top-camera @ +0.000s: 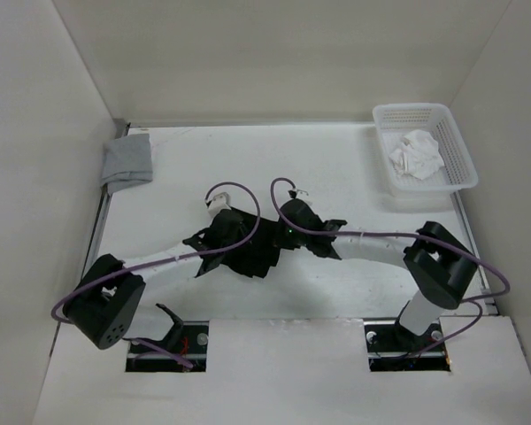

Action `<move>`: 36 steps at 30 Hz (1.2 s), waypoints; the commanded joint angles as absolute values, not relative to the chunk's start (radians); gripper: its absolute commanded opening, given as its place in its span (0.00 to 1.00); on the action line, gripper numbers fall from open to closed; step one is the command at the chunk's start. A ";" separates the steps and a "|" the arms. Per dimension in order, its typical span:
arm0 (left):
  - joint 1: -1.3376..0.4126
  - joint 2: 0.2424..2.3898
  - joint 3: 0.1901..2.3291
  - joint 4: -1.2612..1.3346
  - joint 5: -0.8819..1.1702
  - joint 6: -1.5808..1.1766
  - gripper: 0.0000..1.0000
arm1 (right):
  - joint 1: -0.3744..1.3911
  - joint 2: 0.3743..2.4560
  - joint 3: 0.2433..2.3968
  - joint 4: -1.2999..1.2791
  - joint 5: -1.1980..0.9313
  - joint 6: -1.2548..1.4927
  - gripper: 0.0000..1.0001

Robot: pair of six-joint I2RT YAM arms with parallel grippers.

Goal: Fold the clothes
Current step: Fold the tank top

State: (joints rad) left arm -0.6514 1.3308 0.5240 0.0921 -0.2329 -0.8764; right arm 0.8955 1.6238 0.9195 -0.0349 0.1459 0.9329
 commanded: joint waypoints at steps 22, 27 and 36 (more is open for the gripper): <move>-0.527 0.801 0.431 -0.236 -0.443 -0.900 0.07 | 0.846 1.757 1.040 0.064 0.121 0.836 0.05; -0.576 0.761 0.485 -0.215 -0.496 -0.916 0.09 | 0.909 1.713 1.075 0.057 0.117 0.821 0.15; -0.530 1.086 0.424 0.087 -0.400 -0.926 0.10 | 0.883 1.926 1.308 0.069 0.058 0.782 0.13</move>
